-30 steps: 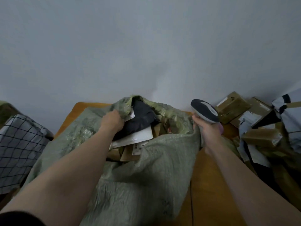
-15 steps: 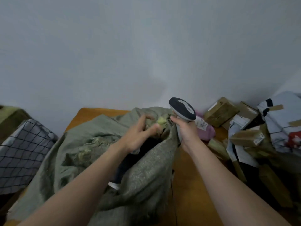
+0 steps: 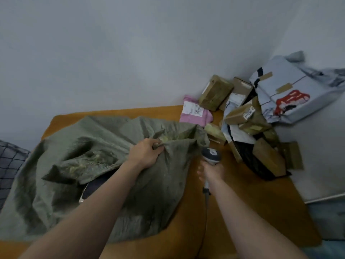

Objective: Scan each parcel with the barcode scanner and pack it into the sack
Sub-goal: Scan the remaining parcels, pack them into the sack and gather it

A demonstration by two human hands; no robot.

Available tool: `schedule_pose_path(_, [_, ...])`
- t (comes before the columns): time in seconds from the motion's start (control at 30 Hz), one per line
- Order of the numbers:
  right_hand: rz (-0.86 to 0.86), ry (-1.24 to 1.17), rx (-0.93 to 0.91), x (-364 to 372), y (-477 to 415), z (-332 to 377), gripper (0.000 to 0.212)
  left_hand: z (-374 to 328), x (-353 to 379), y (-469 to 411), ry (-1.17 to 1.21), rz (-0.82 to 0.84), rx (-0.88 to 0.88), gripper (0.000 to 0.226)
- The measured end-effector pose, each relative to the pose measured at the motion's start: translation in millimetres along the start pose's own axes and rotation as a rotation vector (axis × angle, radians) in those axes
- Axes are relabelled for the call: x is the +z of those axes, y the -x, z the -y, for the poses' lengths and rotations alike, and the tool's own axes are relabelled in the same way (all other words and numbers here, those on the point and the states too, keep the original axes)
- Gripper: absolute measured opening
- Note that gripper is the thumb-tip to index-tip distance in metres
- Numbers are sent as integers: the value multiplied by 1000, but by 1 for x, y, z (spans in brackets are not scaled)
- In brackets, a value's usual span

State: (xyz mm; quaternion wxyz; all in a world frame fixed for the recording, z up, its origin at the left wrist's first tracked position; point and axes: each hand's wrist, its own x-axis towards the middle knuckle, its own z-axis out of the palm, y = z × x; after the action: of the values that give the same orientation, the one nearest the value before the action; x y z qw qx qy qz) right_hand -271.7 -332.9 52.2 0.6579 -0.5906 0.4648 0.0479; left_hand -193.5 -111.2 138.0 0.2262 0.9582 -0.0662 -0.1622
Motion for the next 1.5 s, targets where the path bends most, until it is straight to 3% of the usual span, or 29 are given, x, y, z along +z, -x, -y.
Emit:
schedule_pose_path(0.17, [18, 220, 153, -41, -21, -64, 14, -17, 22, -2, -46, -47, -50, 43])
schedule_pose_path(0.3, [70, 304, 161, -54, -30, -99, 15, -15, 32, 2, -55, -105, -31, 34])
schedule_pose_path(0.53, [141, 298, 207, -64, -21, -95, 28, -18, 27, 15, 41, -92, -19, 29])
schedule_pose_path(0.6, [-71, 493, 86, -67, -16, -77, 49, -17, 19, 17, 139, -77, -4, 20])
schedule_pose_path(0.67, [-253, 608, -202, -64, -3, -48, 75, -15, 10, 20, 204, -76, 40, 14])
schedule_pose_path(0.77, [-23, 688, -649, -34, 18, 8, 104, -9, -6, 25, 215, -29, 167, 13])
schedule_pose_path(0.83, [210, 965, -868, -2, 26, 40, 127, -3, -19, 30, 258, 18, 262, 10])
schedule_pose_path(0.9, [370, 1190, -969, 27, 27, 58, 138, 7, -36, 35, 328, 47, 361, 12])
schedule_pose_path(0.97, [423, 1306, -1029, 52, 31, 70, 127, 16, -58, 41, 382, 63, 440, 14])
schedule_pose_path(1.07, [464, 1263, -1092, 84, 49, 85, 57, 30, -87, 50, 493, 58, 486, 14])
schedule_pose_path(1.13, [446, 1179, -1066, 103, 65, 95, 25, 44, -103, 59, 587, -74, 420, 12])
schedule_pose_path(1.2, [384, 1179, -1059, 118, 78, 108, 17, 69, -112, 64, 561, -314, 227, 36])
schedule_pose_path(1.27, [280, 1217, -1069, 129, 87, 127, 21, 106, -116, 68, 442, -445, -50, 60])
schedule_pose_path(1.37, [112, 1238, -1023, 137, 90, 154, 27, 167, -112, 72, 213, -348, -417, 100])
schedule_pose_path(1.43, [11, 1270, -980, 138, 90, 169, 25, 199, -100, 75, 96, -221, -609, 100])
schedule_pose_path(1.5, [-52, 1295, -948, 136, 89, 178, 24, 222, -88, 78, 93, -144, -689, 101])
